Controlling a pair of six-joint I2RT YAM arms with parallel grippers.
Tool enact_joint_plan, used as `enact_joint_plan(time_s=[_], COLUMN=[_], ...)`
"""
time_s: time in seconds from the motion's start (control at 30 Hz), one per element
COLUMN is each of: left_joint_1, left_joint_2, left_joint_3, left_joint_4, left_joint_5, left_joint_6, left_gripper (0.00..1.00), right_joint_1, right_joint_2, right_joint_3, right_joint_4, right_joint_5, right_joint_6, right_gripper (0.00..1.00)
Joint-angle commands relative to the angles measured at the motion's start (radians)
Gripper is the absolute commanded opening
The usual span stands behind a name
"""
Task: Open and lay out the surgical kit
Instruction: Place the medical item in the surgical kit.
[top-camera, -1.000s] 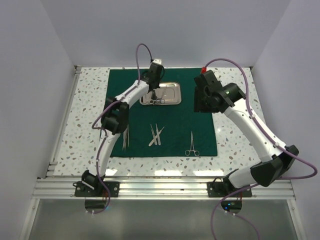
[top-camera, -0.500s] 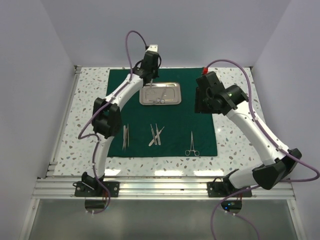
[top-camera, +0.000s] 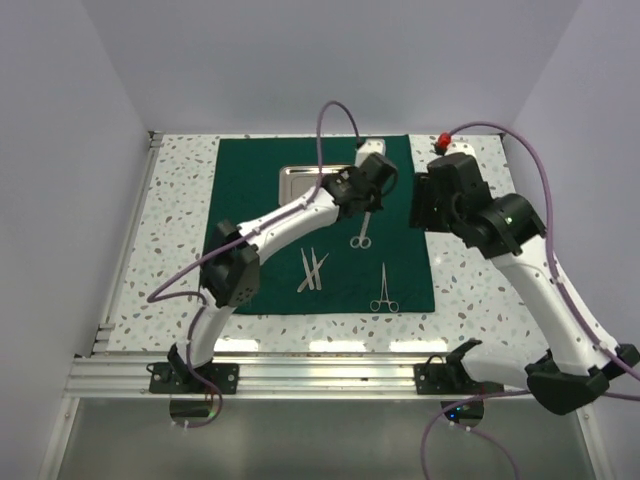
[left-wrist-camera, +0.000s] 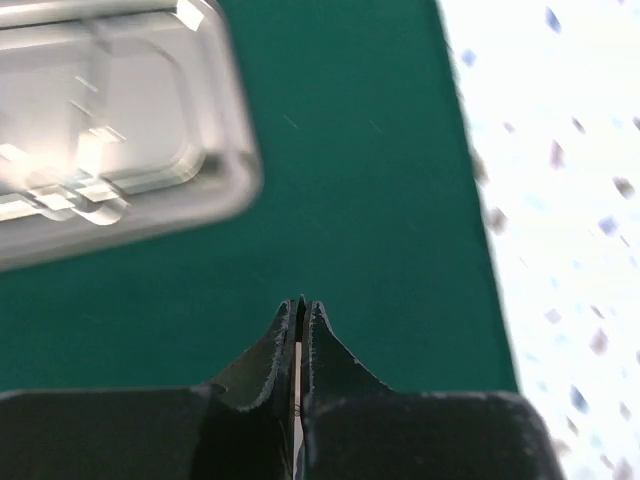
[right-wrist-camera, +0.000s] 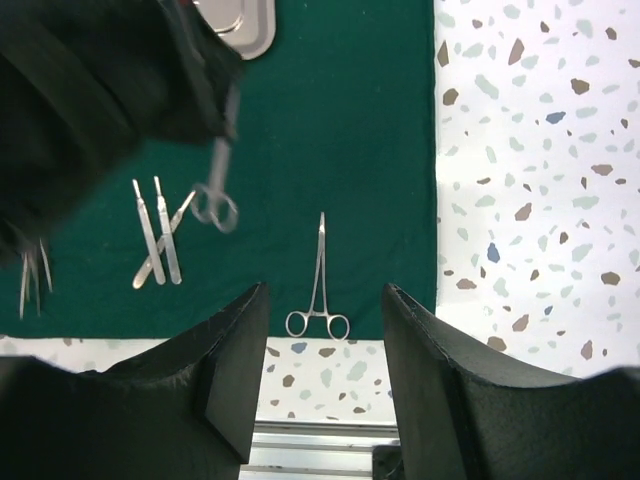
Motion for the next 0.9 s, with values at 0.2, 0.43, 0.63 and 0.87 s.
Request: enact_joint_plan(time_s=[0.2, 0.43, 0.63, 0.87], left_joint_1=[-0.184, -0.219, -0.219, -0.215], left_joint_2=[-0.045, 0.039, 0.101, 0.102], left_joint_3=[-0.147, -0.169, -0.127, -0.065], left_joint_4=[-0.048, -0.037, -0.050, -0.106], left_joint_5=[-0.056, -0.136, -0.092, -0.075], left_joint_6=[-0.304, -0.359, -0.399, -0.364], left_gripper=[0.00, 0.00, 0.00, 0.41], right_joint_1=[-0.005, -0.006, -0.005, -0.005], right_joint_2=[-0.263, -0.370, -0.391, -0.391], right_joint_3=[-0.114, -0.098, -0.072, -0.104], right_joint_4=[-0.080, -0.228, -0.278, -0.249], right_joint_5=[-0.008, 0.022, 0.049, 0.061], right_joint_6=[0.058, 0.045, 0.044, 0.058], right_gripper=[0.53, 0.53, 0.53, 0.54])
